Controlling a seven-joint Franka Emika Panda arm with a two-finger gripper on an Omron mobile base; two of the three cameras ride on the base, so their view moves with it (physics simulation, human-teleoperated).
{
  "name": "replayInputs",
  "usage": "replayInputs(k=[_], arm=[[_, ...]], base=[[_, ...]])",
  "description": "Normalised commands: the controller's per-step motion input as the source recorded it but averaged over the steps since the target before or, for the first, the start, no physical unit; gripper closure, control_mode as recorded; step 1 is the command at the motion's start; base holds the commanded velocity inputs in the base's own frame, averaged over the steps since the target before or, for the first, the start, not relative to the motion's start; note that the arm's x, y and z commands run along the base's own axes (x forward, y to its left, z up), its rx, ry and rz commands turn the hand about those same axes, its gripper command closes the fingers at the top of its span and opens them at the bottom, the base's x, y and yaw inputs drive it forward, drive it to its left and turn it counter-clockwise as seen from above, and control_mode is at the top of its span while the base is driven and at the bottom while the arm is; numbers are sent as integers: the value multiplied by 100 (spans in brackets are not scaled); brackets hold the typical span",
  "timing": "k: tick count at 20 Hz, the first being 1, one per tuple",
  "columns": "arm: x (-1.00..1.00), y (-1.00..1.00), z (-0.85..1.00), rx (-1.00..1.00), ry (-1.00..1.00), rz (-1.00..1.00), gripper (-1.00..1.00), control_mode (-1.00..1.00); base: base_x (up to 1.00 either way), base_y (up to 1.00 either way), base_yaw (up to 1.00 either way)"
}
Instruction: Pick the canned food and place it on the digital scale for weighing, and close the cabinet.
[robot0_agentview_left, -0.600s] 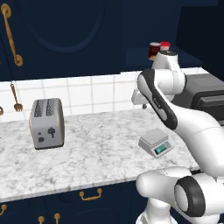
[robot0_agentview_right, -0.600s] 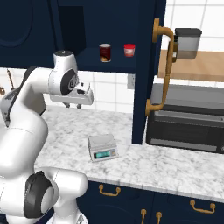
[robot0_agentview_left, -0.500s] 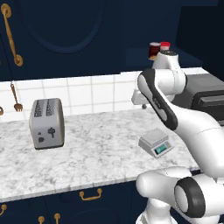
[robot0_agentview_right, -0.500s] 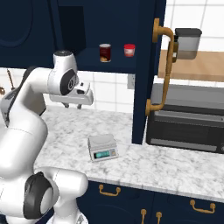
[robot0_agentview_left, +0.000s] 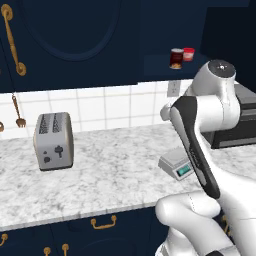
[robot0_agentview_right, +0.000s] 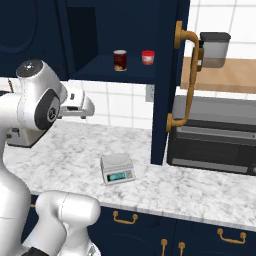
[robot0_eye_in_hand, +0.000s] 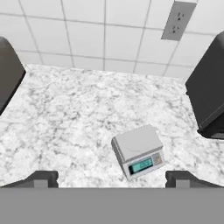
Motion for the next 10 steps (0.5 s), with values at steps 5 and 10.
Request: replayInputs(k=[5, 10], arm=[[-8, -13, 58, 0, -46, 0, -100, -100], [0, -24, 44, 0, -30, 0, -100, -100]], base=[[0, 0, 0], [0, 0, 0]])
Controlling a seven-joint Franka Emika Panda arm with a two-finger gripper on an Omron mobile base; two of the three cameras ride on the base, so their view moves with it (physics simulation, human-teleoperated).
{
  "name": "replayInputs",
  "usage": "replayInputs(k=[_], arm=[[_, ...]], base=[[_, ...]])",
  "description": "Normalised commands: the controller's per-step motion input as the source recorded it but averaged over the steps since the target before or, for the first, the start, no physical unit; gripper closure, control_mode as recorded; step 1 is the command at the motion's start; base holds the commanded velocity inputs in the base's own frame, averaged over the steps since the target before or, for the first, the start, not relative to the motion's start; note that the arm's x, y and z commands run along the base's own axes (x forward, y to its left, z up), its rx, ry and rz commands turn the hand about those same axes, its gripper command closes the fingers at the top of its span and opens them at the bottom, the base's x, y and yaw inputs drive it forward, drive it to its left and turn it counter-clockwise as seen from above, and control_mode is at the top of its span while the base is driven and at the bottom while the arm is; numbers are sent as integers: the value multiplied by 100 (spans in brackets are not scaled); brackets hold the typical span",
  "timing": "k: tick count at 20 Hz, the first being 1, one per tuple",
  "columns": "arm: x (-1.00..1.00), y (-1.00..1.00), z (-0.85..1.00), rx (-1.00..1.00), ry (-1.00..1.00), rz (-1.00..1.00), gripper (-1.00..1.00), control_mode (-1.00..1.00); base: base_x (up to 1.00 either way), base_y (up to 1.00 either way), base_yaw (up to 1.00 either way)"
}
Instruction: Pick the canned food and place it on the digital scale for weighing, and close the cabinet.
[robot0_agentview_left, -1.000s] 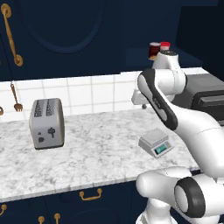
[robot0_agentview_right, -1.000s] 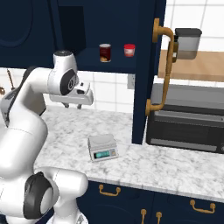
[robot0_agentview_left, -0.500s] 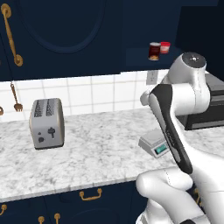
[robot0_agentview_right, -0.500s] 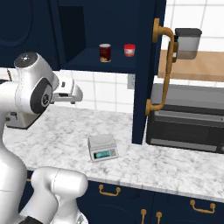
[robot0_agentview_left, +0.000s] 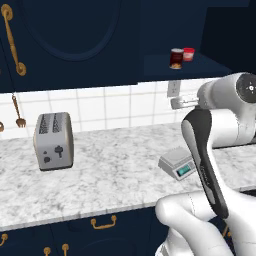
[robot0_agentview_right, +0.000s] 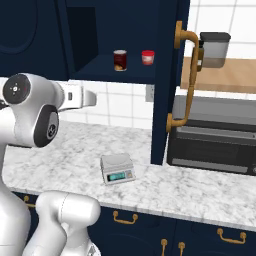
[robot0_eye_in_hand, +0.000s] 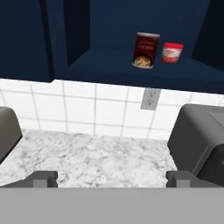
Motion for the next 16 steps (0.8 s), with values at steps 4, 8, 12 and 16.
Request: replayInputs(k=[4, 8, 12, 16], arm=[[0, -28, 70, 0, -15, 0, -100, -100], [1, -20, 76, 0, -2, 0, -100, -100], [11, -29, 49, 0, 0, -1, -100, -100], [31, -17, 13, 0, 0, -1, -100, -100]], base=[[0, 0, 0], [0, 0, 0], [0, 0, 0], [0, 0, 0]])
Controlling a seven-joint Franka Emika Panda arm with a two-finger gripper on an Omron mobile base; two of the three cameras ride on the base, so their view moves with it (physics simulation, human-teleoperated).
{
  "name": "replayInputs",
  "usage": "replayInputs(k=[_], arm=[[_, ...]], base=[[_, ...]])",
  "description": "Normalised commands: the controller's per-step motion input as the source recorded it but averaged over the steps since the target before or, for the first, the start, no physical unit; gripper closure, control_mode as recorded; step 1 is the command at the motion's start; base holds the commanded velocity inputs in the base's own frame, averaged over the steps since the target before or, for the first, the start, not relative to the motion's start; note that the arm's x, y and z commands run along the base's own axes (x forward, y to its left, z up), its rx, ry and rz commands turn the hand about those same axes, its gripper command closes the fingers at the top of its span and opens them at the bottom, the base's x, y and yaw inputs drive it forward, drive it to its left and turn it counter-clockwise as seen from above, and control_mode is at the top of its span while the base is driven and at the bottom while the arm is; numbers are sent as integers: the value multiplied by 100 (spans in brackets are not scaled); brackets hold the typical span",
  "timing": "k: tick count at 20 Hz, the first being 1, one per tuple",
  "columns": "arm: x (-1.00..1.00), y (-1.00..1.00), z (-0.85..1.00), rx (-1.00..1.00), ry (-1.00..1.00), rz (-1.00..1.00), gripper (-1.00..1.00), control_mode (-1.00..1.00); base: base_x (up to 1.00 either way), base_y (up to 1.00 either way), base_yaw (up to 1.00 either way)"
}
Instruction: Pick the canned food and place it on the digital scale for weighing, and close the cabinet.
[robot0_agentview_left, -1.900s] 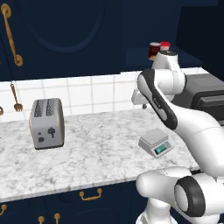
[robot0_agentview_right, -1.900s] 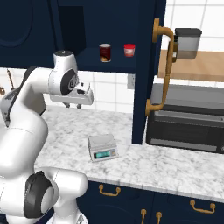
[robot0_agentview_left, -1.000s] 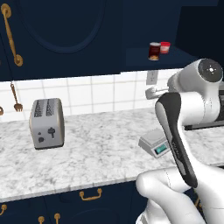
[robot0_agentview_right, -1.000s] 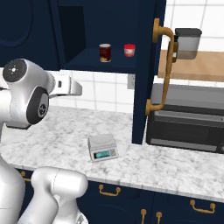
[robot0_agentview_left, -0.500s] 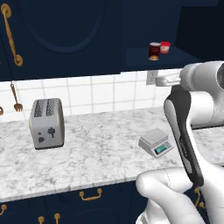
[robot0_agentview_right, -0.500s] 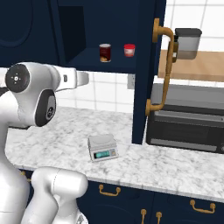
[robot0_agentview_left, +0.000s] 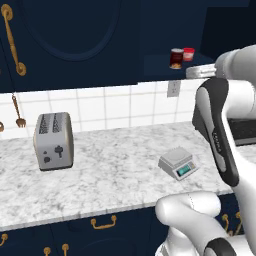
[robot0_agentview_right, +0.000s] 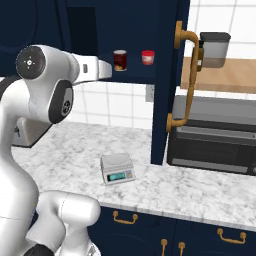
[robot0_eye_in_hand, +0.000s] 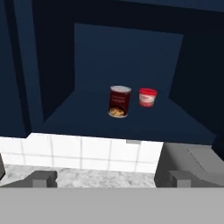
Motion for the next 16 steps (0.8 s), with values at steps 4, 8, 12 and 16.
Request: replayInputs(k=[4, 8, 12, 16], arm=[[54, -12, 0, 0, 0, 0, -100, -100], [42, -16, 14, 0, 4, 0, -100, -100], [38, -14, 12, 1, 5, 0, -100, -100], [36, -7, 0, 0, 0, 0, -100, -100]], base=[[0, 0, 0], [0, 0, 0], [0, 0, 0], [0, 0, 0]])
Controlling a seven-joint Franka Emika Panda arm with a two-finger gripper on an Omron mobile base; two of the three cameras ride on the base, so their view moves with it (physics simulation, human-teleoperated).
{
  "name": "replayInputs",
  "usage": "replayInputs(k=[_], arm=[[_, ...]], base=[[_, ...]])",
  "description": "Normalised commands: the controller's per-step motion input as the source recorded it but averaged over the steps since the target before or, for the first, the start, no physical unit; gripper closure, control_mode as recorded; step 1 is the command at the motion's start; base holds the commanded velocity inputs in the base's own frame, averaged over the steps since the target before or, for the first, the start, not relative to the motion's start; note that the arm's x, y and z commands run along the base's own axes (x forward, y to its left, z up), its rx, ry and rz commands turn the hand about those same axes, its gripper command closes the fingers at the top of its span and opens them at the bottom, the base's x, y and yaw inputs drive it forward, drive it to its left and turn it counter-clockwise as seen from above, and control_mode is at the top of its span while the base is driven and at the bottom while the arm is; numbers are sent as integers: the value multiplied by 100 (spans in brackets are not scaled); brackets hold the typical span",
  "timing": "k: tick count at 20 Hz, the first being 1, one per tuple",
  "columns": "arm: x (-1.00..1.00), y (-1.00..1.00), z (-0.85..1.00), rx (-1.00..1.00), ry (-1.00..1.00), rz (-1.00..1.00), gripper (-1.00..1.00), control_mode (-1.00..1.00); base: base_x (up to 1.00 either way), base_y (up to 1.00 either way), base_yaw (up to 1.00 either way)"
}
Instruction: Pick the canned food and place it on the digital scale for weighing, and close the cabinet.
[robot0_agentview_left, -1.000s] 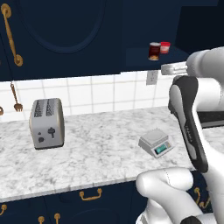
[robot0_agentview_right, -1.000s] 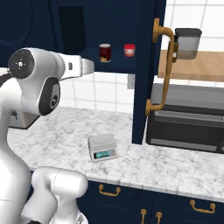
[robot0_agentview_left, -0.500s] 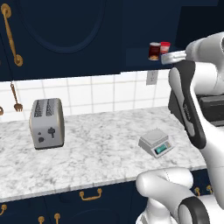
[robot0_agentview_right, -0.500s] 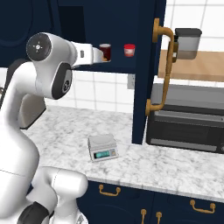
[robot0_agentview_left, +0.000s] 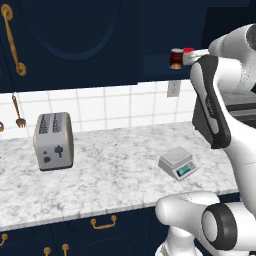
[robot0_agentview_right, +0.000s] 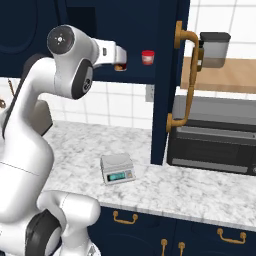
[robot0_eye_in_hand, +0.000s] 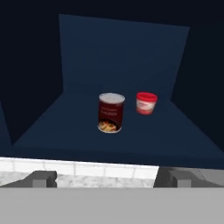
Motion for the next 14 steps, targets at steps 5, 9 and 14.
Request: replayInputs(k=[5, 9, 14], arm=[[48, 0, 0, 0, 0, 0, -100, -100], [45, 0, 14, 4, 0, 0, -100, -100], [52, 0, 1, 7, 0, 0, -100, -100]], base=[[0, 0, 0], [0, 0, 0], [0, 0, 0]])
